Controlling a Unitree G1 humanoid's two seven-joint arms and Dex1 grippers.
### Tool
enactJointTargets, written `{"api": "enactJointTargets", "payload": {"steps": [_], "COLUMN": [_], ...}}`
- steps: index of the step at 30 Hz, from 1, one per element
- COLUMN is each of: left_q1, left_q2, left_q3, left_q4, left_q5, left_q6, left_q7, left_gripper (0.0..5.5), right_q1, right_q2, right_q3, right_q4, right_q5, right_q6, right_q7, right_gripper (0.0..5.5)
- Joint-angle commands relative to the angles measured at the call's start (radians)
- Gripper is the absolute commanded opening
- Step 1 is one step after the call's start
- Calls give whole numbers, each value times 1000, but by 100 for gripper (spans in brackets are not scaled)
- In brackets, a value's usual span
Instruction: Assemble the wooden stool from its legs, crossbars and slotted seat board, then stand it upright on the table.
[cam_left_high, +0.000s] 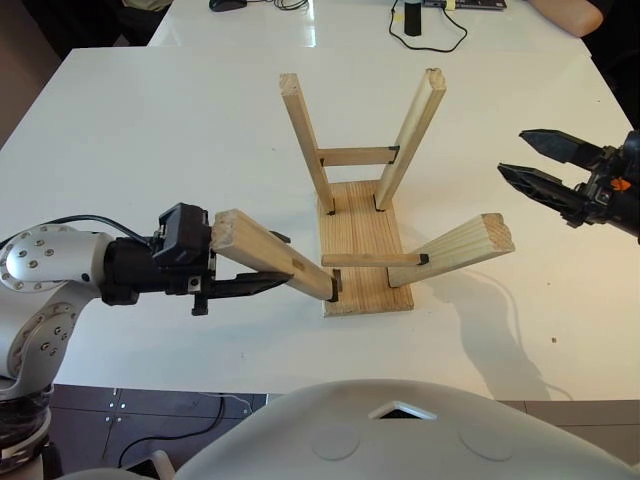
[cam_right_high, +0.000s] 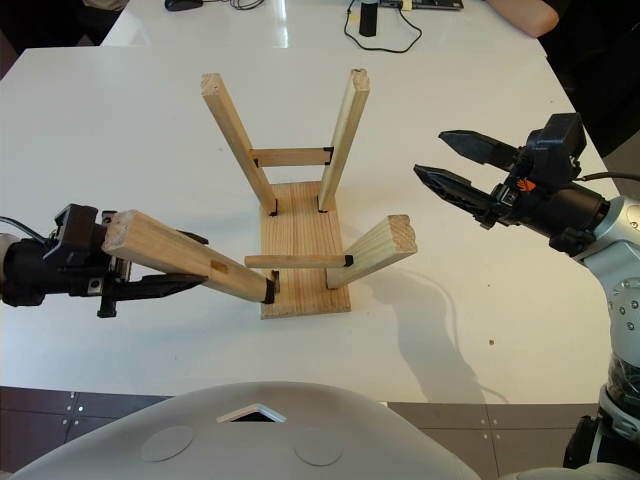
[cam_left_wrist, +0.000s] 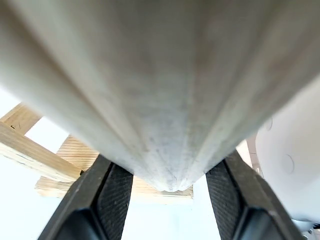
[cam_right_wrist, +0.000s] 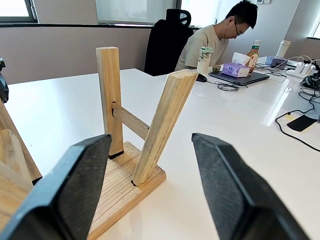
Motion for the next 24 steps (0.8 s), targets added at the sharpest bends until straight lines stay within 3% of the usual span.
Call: {"api": "enactJointTargets", "payload": {"steps": [1, 15, 24], "left_q1": [-10, 1, -110], "left_q2": [-7, 64, 111], "left_q3": [-47, -235, -304], "left_q4": [12, 59, 162], "left_q5": [54, 287, 245], "left_q6": [-32, -215, -194], "left_q7": [19, -28, -65], "left_gripper": [202, 202, 202], "right_q1": [-24, -25, -2], "right_q2": [-14, -1, 18], "right_q3": [16, 49, 81], "right_q4": [3, -8, -28], "right_q5": [-15, -49, -82], "right_q6": [-9, -22, -48], "right_q7": [1, -4, -16], "right_gripper": [295, 295, 295]}}
